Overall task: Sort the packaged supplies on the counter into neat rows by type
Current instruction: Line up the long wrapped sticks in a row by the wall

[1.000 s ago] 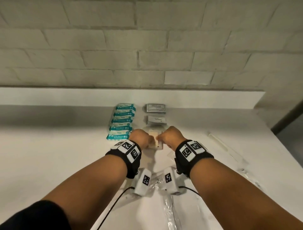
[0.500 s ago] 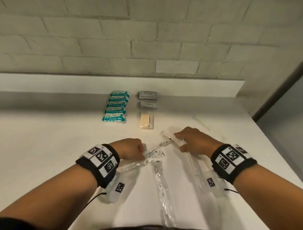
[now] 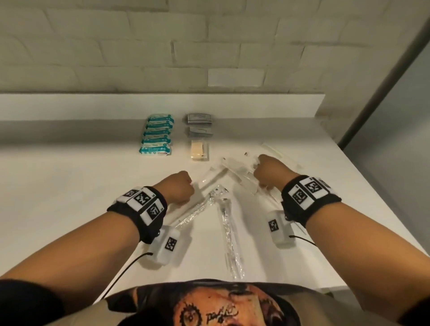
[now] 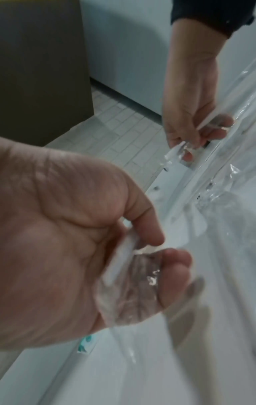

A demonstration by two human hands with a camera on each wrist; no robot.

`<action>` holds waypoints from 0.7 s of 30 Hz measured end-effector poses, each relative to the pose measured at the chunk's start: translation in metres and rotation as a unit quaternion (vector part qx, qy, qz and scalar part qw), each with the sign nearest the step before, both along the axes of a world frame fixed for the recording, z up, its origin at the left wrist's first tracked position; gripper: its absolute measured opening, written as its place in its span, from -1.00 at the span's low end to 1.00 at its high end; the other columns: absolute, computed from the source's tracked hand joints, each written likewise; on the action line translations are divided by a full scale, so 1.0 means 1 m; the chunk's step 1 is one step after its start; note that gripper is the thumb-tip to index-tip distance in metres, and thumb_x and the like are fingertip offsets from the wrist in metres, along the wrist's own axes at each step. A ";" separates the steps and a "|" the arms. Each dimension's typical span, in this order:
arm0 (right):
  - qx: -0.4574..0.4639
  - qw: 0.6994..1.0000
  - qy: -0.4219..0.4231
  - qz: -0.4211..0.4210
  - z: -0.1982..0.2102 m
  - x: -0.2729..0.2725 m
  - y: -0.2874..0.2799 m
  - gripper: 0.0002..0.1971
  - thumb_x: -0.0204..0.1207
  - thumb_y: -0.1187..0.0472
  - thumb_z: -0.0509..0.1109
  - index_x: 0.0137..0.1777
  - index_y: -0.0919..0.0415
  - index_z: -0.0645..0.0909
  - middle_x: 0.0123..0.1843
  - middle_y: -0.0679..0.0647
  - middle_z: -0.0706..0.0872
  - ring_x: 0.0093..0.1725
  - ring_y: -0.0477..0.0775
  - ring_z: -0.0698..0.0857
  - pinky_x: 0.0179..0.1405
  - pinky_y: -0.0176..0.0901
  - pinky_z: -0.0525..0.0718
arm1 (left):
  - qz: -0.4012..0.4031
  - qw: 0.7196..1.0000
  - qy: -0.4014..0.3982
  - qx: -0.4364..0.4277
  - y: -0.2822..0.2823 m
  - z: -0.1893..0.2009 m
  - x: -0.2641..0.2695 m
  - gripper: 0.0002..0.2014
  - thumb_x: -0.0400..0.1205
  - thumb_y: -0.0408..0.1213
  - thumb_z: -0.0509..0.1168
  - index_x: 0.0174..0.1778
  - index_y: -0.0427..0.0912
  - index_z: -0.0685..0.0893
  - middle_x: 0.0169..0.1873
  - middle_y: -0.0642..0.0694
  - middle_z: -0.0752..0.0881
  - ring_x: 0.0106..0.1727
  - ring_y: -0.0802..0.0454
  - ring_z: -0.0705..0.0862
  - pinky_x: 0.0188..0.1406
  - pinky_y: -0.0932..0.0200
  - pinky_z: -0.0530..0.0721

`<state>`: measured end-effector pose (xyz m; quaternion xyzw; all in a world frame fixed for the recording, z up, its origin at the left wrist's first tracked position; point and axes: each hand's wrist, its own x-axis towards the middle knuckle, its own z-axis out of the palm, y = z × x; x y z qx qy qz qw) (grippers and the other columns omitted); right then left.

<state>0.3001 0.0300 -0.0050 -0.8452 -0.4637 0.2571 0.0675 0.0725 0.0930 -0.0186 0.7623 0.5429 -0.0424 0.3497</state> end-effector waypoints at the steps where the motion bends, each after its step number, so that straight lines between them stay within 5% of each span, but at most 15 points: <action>1: 0.012 1.000 0.025 0.011 0.007 -0.005 -0.003 -0.73 0.64 0.29 0.16 0.31 0.28 0.42 0.12 0.20 0.65 -0.17 0.15 0.76 -0.20 -0.01 0.78 | 0.016 0.999 -0.029 -0.004 -0.001 0.001 -0.002 -0.70 0.61 -0.39 0.18 0.27 -0.30 0.47 -0.14 -0.17 0.66 -0.13 -0.12 0.69 -0.17 0.03 0.67; 4: 0.012 0.994 0.004 0.113 0.016 -0.039 -0.020 -0.69 0.63 0.07 0.26 0.24 0.26 0.55 0.03 0.13 0.67 -0.34 -0.05 0.57 -0.36 -0.21 0.60 | -0.014 1.000 -0.026 0.009 -0.006 0.000 -0.007 -0.79 0.61 -0.19 0.29 0.08 -0.21 0.53 -0.24 -0.06 0.63 -0.24 0.00 0.59 -0.35 0.18 0.47; 6: -0.043 0.984 -0.019 0.171 0.010 -0.068 -0.036 -0.62 0.51 -0.20 0.34 0.01 0.13 0.64 -0.09 0.02 0.70 -0.25 -0.06 0.62 -0.14 -0.17 0.68 | -0.072 0.997 0.017 0.011 -0.015 -0.005 -0.008 -0.75 0.53 -0.01 0.42 -0.16 -0.08 0.55 -0.25 0.01 0.64 -0.23 0.07 0.59 -0.35 0.23 0.43; 8: -0.112 0.969 -0.074 0.209 0.000 -0.087 -0.045 -0.55 0.43 -0.30 0.38 -0.11 0.12 0.66 -0.16 -0.01 0.71 -0.17 0.01 0.69 0.02 -0.05 0.71 | -0.100 0.993 0.061 0.028 -0.019 -0.014 -0.008 -0.66 0.45 0.05 0.49 -0.15 -0.05 0.52 -0.17 0.01 0.63 -0.15 0.06 0.59 -0.27 0.20 0.45; 11: -0.157 0.952 -0.120 0.233 -0.008 -0.091 -0.042 -0.64 0.45 -0.13 0.45 -0.13 0.22 0.62 -0.27 0.02 0.65 -0.20 0.08 0.67 0.01 -0.06 0.71 | -0.116 0.987 0.095 0.060 -0.019 -0.021 -0.001 -0.69 0.45 0.04 0.47 -0.23 -0.08 0.53 -0.16 -0.05 0.64 -0.18 0.03 0.59 -0.31 0.19 0.45; 15: -0.132 0.968 -0.055 0.205 -0.009 -0.076 -0.042 -0.93 0.49 0.25 0.39 -0.08 0.23 0.61 -0.34 0.01 0.61 -0.40 -0.02 0.58 -0.45 -0.27 0.53 | -0.123 0.988 0.078 0.044 -0.023 -0.015 0.016 -0.71 0.47 0.03 0.46 -0.30 -0.06 0.53 -0.18 -0.08 0.68 -0.16 -0.02 0.60 -0.29 0.16 0.43; 19: -0.036 0.996 0.056 0.059 0.003 -0.020 -0.050 -0.64 0.56 0.35 0.32 0.32 0.27 0.35 -0.22 0.09 0.66 -0.42 -0.01 0.63 -0.55 -0.23 0.55 | -0.053 0.997 -0.004 0.059 -0.023 -0.009 0.040 -0.78 0.54 -0.08 0.34 -0.24 -0.06 0.43 -0.22 -0.05 0.58 -0.23 0.03 0.54 -0.37 0.15 0.39; 21: -0.006 0.999 0.034 -0.016 0.013 0.024 -0.059 -0.53 0.52 0.28 0.40 0.38 0.27 0.34 -0.06 0.14 0.66 -0.29 0.08 0.69 -0.41 -0.17 0.62 | -0.042 0.995 -0.035 0.079 -0.021 -0.007 0.059 -0.83 0.57 -0.10 0.31 -0.16 -0.09 0.47 -0.20 -0.05 0.59 -0.18 -0.02 0.58 -0.34 0.13 0.42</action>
